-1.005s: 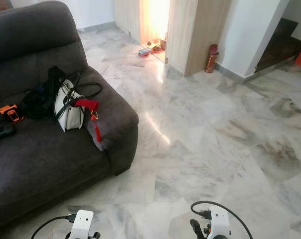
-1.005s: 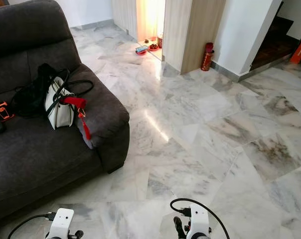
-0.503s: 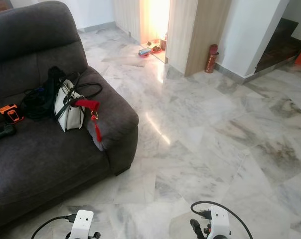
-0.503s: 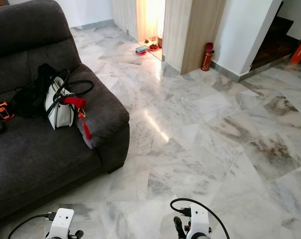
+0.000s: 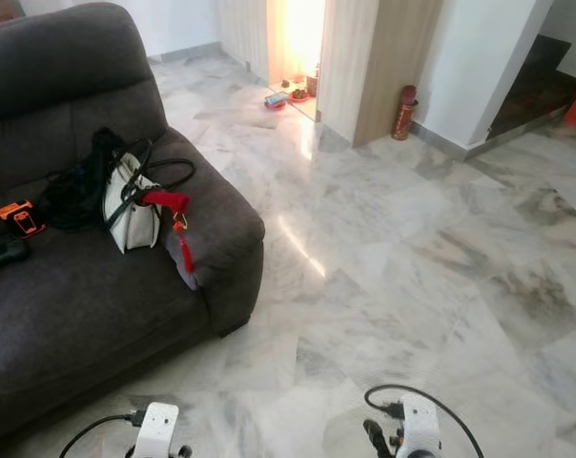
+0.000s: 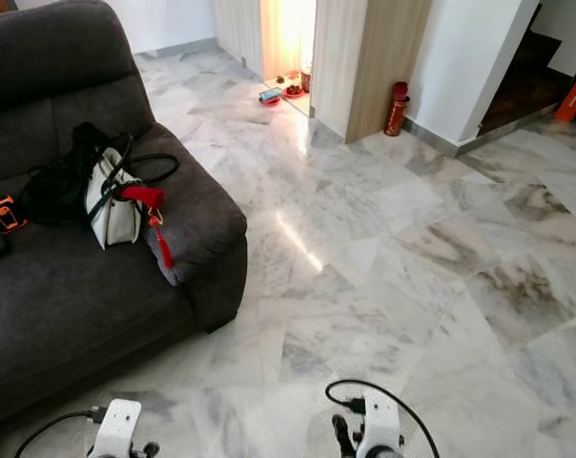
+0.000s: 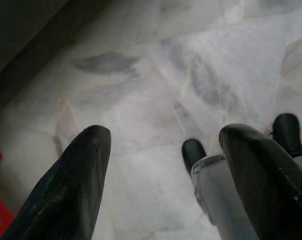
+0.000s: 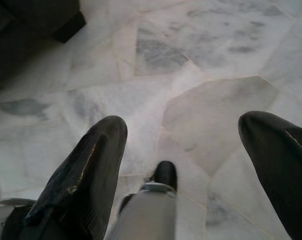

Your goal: Hang hanger

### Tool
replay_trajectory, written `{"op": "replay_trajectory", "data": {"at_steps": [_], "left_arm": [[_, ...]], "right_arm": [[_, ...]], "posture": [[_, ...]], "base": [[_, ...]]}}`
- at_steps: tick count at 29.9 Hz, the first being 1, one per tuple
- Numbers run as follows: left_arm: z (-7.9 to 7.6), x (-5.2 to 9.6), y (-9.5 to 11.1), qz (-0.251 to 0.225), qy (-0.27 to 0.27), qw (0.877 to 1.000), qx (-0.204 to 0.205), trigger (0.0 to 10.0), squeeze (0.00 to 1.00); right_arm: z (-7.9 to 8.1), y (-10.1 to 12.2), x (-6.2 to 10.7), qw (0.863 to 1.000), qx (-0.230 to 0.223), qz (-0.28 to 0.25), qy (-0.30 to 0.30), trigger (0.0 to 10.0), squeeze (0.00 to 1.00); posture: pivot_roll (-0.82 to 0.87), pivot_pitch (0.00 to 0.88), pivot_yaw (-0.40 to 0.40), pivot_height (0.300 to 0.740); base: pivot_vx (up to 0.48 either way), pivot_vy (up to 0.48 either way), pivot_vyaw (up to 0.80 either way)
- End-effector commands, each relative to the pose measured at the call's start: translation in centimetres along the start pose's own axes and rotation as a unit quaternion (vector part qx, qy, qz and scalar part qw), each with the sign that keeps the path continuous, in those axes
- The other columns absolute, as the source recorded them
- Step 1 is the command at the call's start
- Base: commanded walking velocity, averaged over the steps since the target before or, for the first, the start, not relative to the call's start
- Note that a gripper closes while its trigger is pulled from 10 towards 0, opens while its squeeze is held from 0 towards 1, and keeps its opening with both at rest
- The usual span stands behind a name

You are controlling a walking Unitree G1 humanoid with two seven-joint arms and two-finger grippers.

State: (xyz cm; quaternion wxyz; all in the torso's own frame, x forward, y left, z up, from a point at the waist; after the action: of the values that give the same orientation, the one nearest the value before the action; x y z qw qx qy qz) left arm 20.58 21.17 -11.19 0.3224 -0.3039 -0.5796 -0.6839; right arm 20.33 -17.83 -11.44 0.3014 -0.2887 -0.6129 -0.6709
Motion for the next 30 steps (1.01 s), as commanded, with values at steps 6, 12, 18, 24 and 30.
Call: {"op": "replay_trajectory", "data": {"at_steps": [6,12,18,24,30], "left_arm": [[0.1,0.1,-0.6,0.011,0.005,1.0,0.003,10.0,0.0],[0.2,0.1,-0.5,0.01,0.006,1.0,0.002,10.0,0.0],[0.3,0.0,-0.3,0.008,0.007,1.0,0.002,10.0,0.0],[0.4,0.0,-0.2,0.007,0.007,1.0,0.0,10.0,0.0],[0.5,0.0,-0.1,0.006,0.008,1.0,-0.002,10.0,0.0]], "right_arm": [[0.8,0.0,-0.2,1.0,0.0,0.004,0.003,10.0,0.0],[1.4,-0.2,-0.2,1.0,0.0,0.005,0.005,10.0,0.0],[1.9,-0.4,-0.2,1.0,0.001,0.007,0.007,10.0,0.0],[1.8,-0.4,-0.2,1.0,0.0,0.007,0.006,10.0,0.0],[1.8,-0.4,-0.2,1.0,-0.001,0.007,0.006,10.0,0.0]], "posture": [[0.04,0.0,-0.009,0.74],[0.04,0.0,-0.009,0.74],[0.04,0.0,-0.007,0.74],[0.05,0.0,-0.004,0.74],[0.05,0.0,-0.001,0.74]], "base": [[0.0,0.0,-0.8],[0.0,0.0,-0.8],[0.0,0.0,-0.8],[0.0,0.0,-0.8],[0.0,0.0,-0.8]]}}
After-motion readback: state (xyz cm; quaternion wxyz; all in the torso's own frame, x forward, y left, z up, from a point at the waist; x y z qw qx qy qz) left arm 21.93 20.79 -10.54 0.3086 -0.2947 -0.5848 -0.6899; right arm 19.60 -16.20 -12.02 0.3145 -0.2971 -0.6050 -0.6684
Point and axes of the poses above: a point about 5 cm out from each wrist's last joint towards the gripper, its own x axis pointing back from the gripper into the wrist, its own y axis along the axis of the wrist's last joint, z = x × y, the point moved 4 cm from there along -x, pointing out of the wrist towards the gripper, and after that the axes turned 2 degrees about x, right-handed, at the moved point
